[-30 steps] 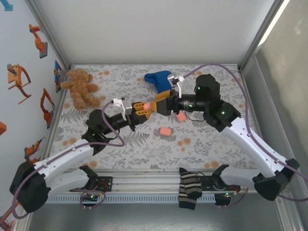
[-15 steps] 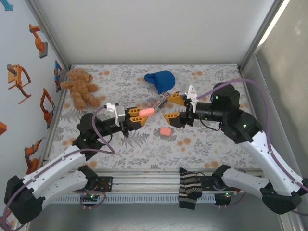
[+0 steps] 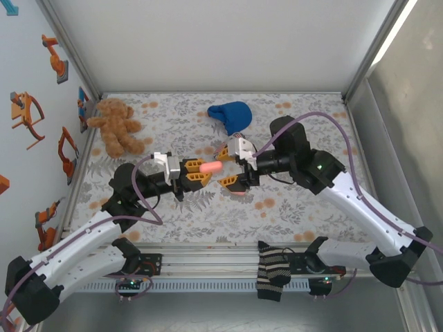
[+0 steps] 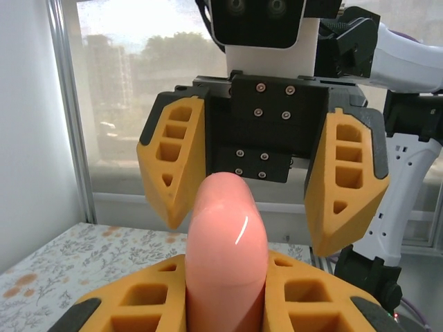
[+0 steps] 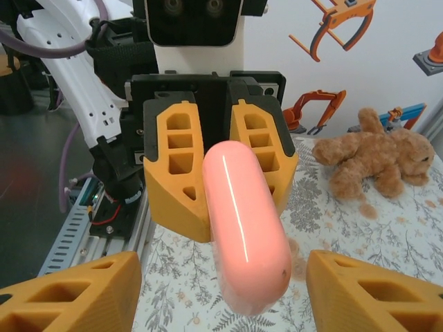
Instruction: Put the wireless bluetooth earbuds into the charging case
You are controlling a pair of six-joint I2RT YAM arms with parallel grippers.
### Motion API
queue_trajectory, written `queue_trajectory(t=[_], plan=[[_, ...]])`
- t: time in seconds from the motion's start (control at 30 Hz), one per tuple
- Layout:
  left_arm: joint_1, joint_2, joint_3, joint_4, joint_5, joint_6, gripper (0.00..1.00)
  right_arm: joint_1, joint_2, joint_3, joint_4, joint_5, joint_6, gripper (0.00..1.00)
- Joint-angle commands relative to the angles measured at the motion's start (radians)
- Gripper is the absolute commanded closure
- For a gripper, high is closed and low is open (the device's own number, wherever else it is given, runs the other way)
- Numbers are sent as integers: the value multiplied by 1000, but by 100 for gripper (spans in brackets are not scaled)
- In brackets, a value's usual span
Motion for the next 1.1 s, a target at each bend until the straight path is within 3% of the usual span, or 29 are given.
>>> queue_trajectory(t=[0.0, 0.43, 0.7, 0.77, 0.87, 0.93, 1.07], plan=[[2, -24, 30, 10, 25, 26, 100, 14, 11, 41, 28, -19, -24, 41], [3, -29, 31, -9, 22, 39, 100, 18, 18, 42, 46, -14, 6, 62], [3, -20, 29, -6, 17, 39, 99, 18, 26, 42, 52, -10, 48, 80], [2, -23, 28, -9, 12, 40, 94, 18, 23, 37, 50, 1, 55, 83], [3, -30, 28, -23, -6, 49, 79, 18, 22, 33, 40, 30, 70, 85], [3, -38, 29, -54, -20, 60, 63, 18, 22, 28, 32, 62, 82, 86], [2, -73, 23, -150, -91, 95, 47, 18, 24, 9, 28, 115, 118, 88]])
